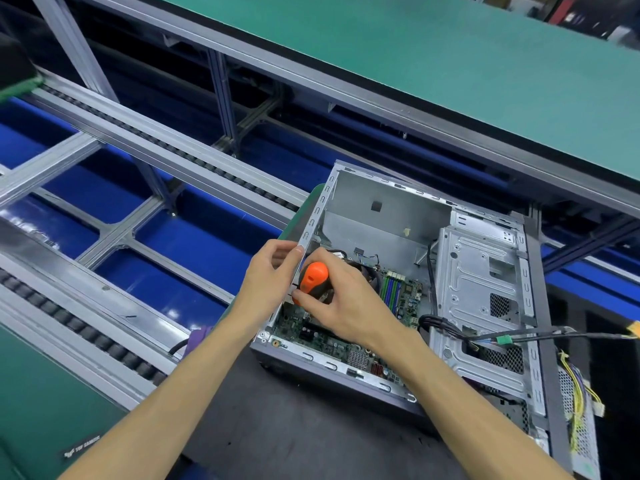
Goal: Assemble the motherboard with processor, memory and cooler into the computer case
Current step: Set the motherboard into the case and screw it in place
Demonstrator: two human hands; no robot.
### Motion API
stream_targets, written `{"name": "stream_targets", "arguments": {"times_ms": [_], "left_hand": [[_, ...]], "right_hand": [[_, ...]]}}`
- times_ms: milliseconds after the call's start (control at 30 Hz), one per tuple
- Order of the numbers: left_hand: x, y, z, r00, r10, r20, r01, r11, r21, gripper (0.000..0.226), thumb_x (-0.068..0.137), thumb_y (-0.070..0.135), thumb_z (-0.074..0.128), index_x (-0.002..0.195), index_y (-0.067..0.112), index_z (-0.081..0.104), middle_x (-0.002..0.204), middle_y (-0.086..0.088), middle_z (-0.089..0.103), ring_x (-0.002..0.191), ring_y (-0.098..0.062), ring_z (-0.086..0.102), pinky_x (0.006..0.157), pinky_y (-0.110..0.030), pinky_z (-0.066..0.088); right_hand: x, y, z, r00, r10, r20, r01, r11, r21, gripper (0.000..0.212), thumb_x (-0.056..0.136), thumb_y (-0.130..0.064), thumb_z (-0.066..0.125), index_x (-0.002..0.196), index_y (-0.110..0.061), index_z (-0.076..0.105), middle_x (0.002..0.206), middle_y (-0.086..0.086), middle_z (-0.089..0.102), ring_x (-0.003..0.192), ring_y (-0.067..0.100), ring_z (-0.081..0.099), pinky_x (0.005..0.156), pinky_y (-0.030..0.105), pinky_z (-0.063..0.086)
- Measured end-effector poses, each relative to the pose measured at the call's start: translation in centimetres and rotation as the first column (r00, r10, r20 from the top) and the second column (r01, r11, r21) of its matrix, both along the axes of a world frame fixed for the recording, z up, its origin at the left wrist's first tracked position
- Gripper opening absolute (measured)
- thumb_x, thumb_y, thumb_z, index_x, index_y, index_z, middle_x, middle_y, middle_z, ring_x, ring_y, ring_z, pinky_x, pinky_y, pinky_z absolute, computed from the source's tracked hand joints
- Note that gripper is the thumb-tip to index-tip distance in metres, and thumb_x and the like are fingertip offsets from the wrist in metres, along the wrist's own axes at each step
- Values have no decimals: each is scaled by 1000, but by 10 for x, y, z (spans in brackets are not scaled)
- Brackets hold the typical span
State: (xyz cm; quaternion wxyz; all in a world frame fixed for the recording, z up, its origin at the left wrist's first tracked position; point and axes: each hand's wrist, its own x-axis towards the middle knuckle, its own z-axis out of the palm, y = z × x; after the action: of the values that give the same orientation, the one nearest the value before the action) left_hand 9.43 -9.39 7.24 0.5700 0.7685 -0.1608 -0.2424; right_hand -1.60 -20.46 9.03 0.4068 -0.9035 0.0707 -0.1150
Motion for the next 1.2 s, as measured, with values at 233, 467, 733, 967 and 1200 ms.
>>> {"name": "stream_targets", "arguments": {"times_ms": [233, 467, 733, 967, 1200], "left_hand": [[-1, 2, 2, 1000, -12, 16, 12, 1000, 17, 23, 98, 39, 57, 116, 26, 63, 106, 13, 65, 98, 4, 59, 74, -12, 44], [-5, 5, 18, 923, 60, 380, -56, 998, -24, 16, 98, 35, 56, 103, 22, 64, 102, 3, 55, 88, -2, 57, 77, -12, 44], [0, 22, 74, 685, -516, 515, 343, 851, 397, 36, 75, 65, 67, 86, 35, 51, 59, 5, 53, 54, -11, 51, 55, -30, 48], [2, 24, 107, 469, -756, 457, 445, 649, 617, 20, 87, 21, 67, 104, 32, 66, 92, 13, 51, 86, -9, 54, 79, -30, 47], [-3, 20, 109, 421, -720, 551, 181, 663, 727, 34, 79, 64, 58, 94, 34, 49, 84, 10, 52, 73, -10, 54, 59, -31, 43]], "right_hand": [[-1, 0, 2, 996, 69, -54, -71, 997, -18, 32, 89, -33, 72, 103, -42, 45, 100, -30, 52, 96, -9, 52, 82, 8, 37], [3, -6, 6, 997, 48, -52, -48, 999, -10, 35, 85, -33, 79, 98, -42, 47, 94, -20, 55, 91, -7, 51, 79, 7, 37], [7, -1, 6, 996, 56, -64, -53, 998, 39, 35, 86, -24, 76, 86, -42, 45, 89, -14, 52, 86, 5, 51, 77, 30, 47], [-1, -1, 4, 995, 101, -5, -97, 973, 209, 31, 88, -24, 77, 111, -31, 57, 105, -2, 61, 84, 9, 63, 72, 19, 50], [0, 0, 1, 1000, 0, 9, -3, 968, 251, 28, 79, -25, 85, 91, -18, 60, 85, -3, 64, 73, 16, 61, 69, 29, 52]]}}
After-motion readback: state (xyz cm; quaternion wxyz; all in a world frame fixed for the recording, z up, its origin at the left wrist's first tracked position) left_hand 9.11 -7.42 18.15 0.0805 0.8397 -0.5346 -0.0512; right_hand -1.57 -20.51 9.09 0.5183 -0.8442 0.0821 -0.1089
